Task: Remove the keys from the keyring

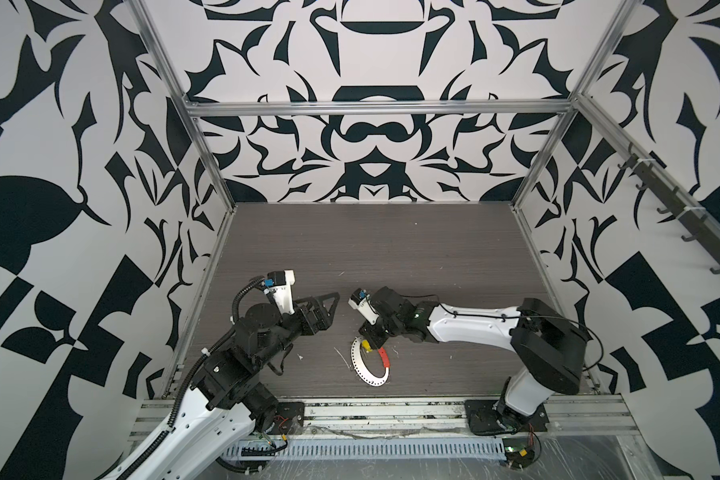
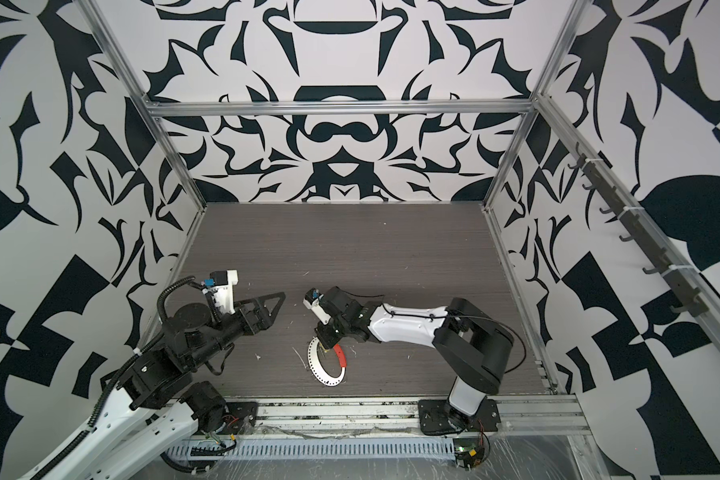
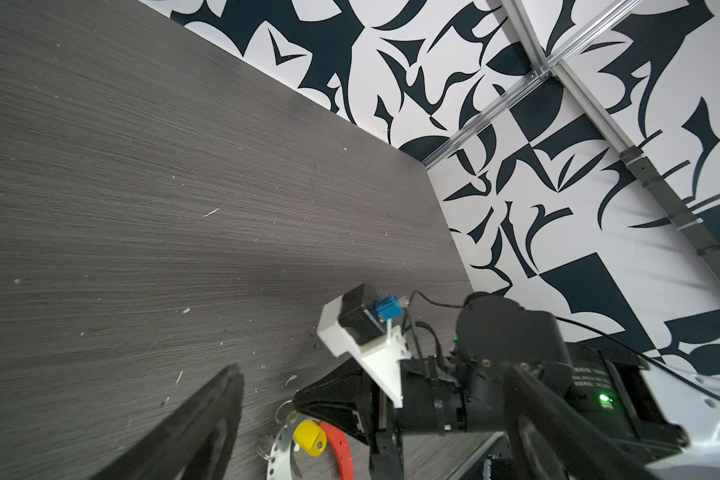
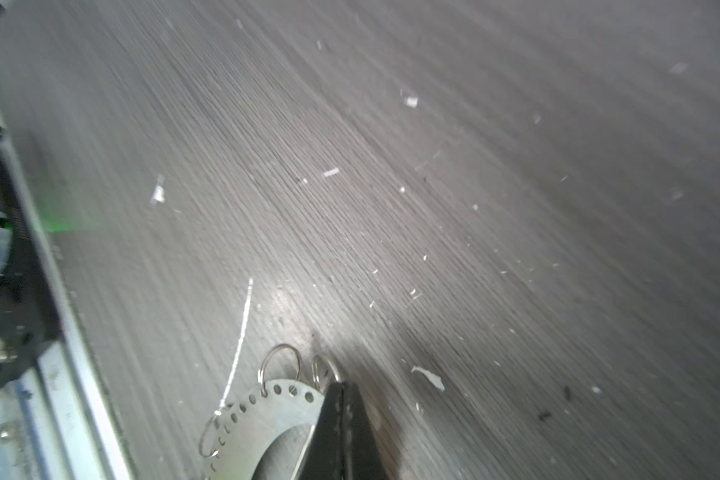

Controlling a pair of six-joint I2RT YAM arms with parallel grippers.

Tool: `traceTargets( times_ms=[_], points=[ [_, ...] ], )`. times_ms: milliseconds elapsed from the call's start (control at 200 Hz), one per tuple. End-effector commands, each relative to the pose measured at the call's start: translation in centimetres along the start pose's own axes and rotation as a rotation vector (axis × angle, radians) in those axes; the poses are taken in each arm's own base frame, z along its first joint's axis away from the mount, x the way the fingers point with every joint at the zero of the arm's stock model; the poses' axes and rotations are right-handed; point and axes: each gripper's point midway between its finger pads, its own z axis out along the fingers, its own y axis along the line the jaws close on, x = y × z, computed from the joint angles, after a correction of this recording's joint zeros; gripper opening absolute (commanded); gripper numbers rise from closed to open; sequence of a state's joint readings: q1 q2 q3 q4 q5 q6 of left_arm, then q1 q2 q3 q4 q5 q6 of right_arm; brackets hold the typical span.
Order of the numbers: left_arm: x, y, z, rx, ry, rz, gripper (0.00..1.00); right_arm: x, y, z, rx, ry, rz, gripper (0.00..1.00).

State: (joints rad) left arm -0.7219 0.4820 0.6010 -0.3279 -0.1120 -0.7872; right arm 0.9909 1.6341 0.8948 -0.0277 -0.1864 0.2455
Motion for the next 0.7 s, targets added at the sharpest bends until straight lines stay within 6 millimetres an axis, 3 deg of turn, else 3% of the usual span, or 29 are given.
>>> traceTargets(
  times_ms=[0, 170, 475, 695],
  points=[
    [0.7, 0.7, 0.3, -0.021, 0.025, 0.012, 1.0, -2.2, 1.1, -2.2, -0.028, -0.112, -0.014, 0.0],
    [1.8, 0.6, 0.9, -0.009, 0.082, 0.026, 1.0, -2.9, 1.7, -4.7, -0.041, -0.173, -0.016, 0.0],
    [4.3, 0.4, 2.7, 0.002, 0.222, 0.052, 0.88, -4.2, 2.5, -9.7, -0.044, -0.286, -0.036, 0.0],
    [5.9, 0.9, 3.5, 0.003, 0.285, 0.02, 0.86, -4.6, 1.2, -11.8, 0.029, -0.359, 0.039, 0.0]
  ],
)
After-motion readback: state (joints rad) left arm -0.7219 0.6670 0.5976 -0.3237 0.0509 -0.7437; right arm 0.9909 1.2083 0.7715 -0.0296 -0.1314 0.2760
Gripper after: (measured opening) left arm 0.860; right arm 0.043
